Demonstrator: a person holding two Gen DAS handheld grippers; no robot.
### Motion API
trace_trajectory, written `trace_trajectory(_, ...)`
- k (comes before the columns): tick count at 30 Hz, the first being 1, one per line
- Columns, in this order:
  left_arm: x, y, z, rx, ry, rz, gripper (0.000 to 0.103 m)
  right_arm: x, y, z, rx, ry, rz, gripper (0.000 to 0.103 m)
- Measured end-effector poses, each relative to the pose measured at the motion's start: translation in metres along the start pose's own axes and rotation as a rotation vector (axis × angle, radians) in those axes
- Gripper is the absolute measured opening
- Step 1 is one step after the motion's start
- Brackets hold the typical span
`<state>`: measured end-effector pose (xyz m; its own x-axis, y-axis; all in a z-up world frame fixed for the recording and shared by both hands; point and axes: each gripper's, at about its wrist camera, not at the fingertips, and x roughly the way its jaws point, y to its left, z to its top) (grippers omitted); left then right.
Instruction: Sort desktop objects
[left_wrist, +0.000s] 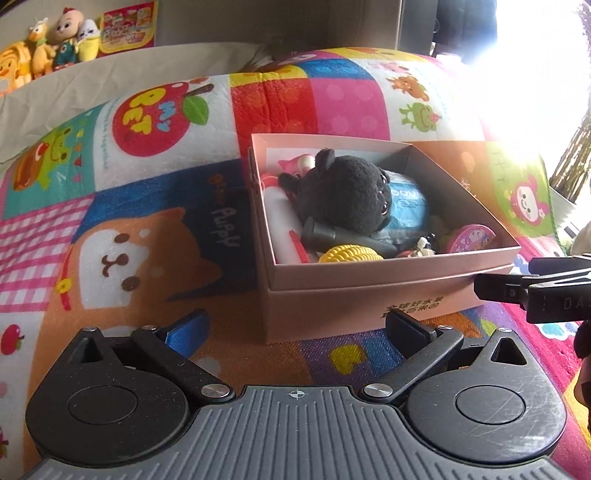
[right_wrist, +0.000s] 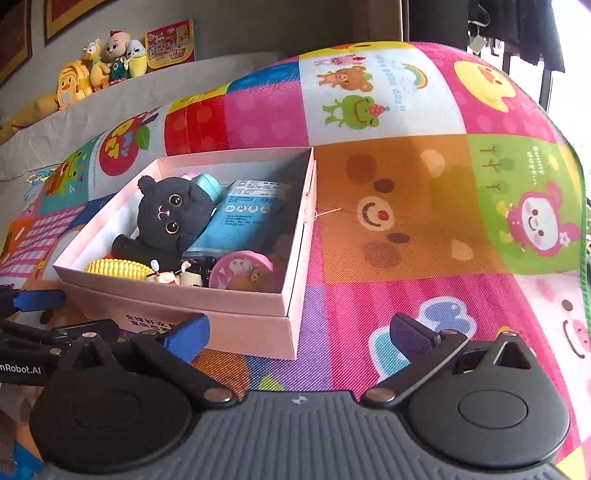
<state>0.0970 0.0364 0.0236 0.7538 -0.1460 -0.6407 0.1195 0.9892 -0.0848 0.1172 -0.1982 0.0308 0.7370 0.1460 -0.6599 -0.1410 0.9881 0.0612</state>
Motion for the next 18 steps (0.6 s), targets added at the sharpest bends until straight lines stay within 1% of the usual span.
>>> trace_trajectory(4, -0.001, 0.006, 0.004, -0.006, -0.015, 0.044, 0.103, 0.001, -0.001, -0.002, 0.003, -0.016, -0.002, 0.103)
trace_trajectory(8, -0.008, 0.009, 0.001, -0.009, -0.017, 0.067, 0.103, -0.001, -0.003, -0.008, 0.034, -0.034, -0.04, 0.103)
trace_trajectory(11, -0.023, 0.005, -0.011, -0.002, -0.041, 0.052, 0.103, -0.006, -0.008, -0.017, 0.09, -0.042, -0.094, 0.103)
trace_trajectory(12, -0.03, 0.002, -0.018, 0.002, -0.053, 0.049, 0.103, -0.008, -0.01, -0.021, 0.1, -0.032, -0.087, 0.103)
trace_trajectory(15, -0.05, -0.008, -0.041, 0.004, -0.074, 0.041, 0.103, -0.017, -0.014, -0.037, 0.123, 0.018, -0.02, 0.103)
trace_trajectory(18, -0.064, -0.02, -0.063, 0.014, -0.065, 0.017, 0.103, -0.03, -0.006, -0.06, 0.087, 0.043, -0.004, 0.103)
